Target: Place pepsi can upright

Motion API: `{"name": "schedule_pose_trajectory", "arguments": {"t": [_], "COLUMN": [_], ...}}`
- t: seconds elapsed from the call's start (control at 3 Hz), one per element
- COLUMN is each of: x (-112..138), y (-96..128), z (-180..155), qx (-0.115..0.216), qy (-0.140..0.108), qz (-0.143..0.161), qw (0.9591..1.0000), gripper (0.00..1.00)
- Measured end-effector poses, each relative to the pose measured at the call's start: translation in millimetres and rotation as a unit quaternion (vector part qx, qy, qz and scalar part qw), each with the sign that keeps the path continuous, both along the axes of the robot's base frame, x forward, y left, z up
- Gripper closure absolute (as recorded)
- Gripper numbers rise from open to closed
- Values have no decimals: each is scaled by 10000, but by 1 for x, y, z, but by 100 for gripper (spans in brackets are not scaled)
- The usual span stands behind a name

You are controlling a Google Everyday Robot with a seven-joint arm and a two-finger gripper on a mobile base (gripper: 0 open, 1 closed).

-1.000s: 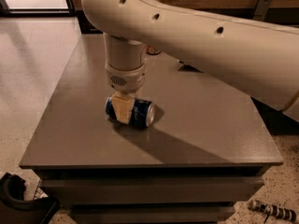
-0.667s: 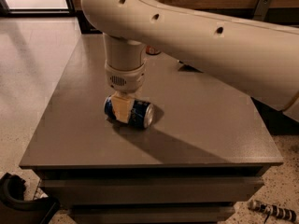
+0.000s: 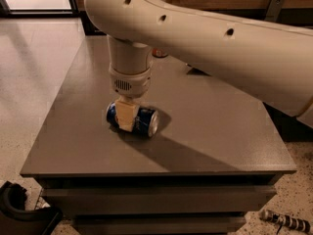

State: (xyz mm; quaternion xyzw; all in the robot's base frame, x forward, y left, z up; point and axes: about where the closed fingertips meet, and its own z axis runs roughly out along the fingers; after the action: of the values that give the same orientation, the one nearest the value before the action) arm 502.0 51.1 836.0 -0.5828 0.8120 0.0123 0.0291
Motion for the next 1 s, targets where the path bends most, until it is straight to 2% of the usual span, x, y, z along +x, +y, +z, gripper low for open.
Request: {"name": "schedule_pose_trajectory", "arguments": {"t": [0.33,0.67,1.0], "x": [6,17,20], "y": [-2,-9,-18], "z": [12,38,45], "qx": [309,1063,1876], "qy": [-55,-329,-526], "qz": [-38,-121,-227], "qw": [9995,9937,9806], "gripper": [100,100,100]}}
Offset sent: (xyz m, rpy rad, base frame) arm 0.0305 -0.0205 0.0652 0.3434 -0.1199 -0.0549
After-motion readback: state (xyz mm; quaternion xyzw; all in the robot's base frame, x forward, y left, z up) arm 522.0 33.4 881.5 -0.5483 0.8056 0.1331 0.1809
